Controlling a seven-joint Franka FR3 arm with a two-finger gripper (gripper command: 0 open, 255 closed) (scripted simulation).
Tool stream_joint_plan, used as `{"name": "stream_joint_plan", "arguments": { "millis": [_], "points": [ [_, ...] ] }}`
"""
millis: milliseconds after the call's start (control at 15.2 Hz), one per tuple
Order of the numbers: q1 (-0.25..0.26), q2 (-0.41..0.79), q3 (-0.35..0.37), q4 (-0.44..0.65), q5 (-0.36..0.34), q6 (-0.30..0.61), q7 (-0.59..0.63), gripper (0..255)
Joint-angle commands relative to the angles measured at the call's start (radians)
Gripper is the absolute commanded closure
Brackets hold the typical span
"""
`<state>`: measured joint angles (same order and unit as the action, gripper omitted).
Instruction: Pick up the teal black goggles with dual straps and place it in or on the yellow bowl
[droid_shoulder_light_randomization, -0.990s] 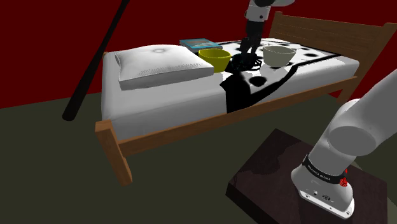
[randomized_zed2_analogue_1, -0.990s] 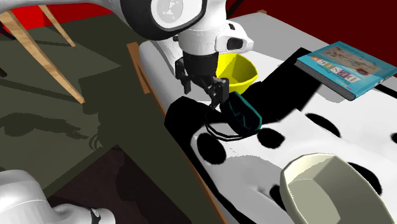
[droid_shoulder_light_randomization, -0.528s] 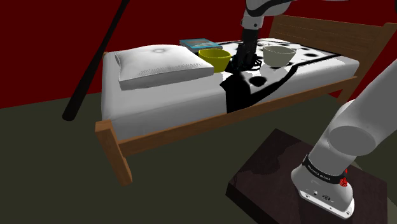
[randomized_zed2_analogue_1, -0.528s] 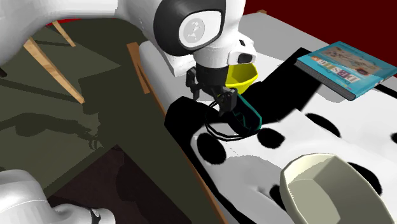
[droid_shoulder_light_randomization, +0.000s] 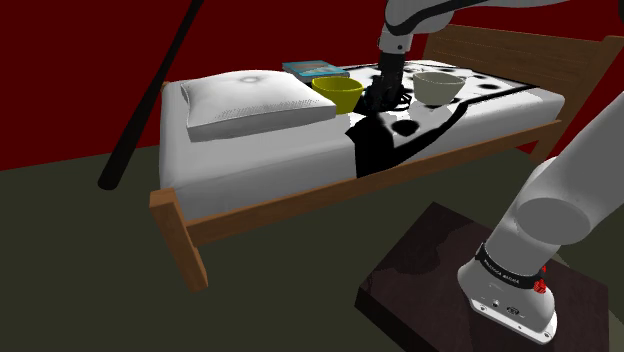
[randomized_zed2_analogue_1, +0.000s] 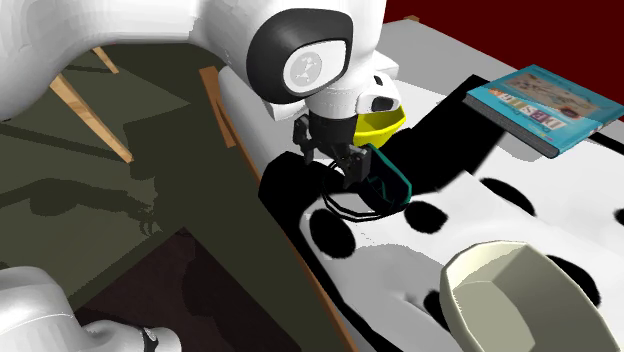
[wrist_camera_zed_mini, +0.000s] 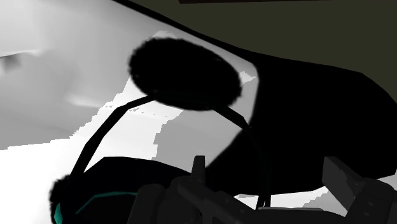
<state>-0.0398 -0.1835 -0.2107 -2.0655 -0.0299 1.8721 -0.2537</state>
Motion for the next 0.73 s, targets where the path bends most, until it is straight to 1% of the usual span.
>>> {"name": "stream_joint_plan", "arguments": {
  "millis": [0, 66, 132, 660],
  "points": [
    [0.0, 0.0, 0.0, 0.0, 0.0, 0.0, 0.0, 0],
    [0.0, 0.0, 0.0, 0.0, 0.0, 0.0, 0.0, 0],
    [0.0, 0.0, 0.0, 0.0, 0.0, 0.0, 0.0, 255],
    [0.0, 0.0, 0.0, 0.0, 0.0, 0.0, 0.0, 255]
  ]
}}
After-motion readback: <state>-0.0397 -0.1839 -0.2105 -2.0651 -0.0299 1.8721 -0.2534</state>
